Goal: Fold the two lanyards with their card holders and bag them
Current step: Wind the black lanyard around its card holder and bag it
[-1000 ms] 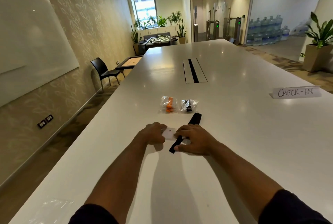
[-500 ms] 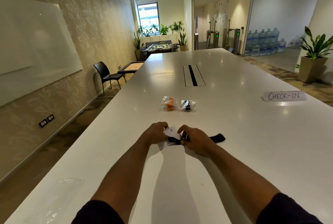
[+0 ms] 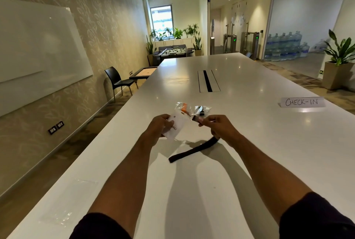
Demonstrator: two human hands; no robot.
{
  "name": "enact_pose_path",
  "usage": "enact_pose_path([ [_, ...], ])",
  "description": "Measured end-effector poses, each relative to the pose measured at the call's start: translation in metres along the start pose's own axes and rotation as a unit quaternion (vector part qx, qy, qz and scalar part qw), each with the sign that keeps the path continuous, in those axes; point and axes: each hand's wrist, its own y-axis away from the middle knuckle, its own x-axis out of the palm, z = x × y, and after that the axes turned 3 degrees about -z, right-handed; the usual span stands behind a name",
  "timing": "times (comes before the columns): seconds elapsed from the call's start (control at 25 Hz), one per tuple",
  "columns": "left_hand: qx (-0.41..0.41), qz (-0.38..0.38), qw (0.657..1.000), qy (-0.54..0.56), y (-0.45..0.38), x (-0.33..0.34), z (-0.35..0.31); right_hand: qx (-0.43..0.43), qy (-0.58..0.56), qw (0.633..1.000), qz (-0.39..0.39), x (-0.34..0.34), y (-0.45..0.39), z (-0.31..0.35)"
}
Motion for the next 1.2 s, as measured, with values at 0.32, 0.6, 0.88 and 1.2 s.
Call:
enact_pose_path([
  [0.32, -0.034, -0.159, 0.945, 0.285, 0.015, -0.027, 0.002, 0.095, -0.006, 0.99, -0.109, -0.043, 0.004, -0.001],
  [0.6, -0.028, -0.004, 0.99, 0.136, 0.034, -0.022, -0.005, 0.152, 0.384, 0.91, -0.026, -0.022, 0.013, -0.009],
  [0.88, 0.026, 0.092, 0.993, 0.067, 0.042, 0.008, -0.017, -0.096, 0.108, 0.989, 0.022, 0.033, 0.018, 0.008],
  [1.2, 0.077, 0.063, 0.995, 0.015, 0.044, 0.015, -0.023, -0.091, -0.086, 0.992, -0.03, 0.052, 0.027, 0.012],
])
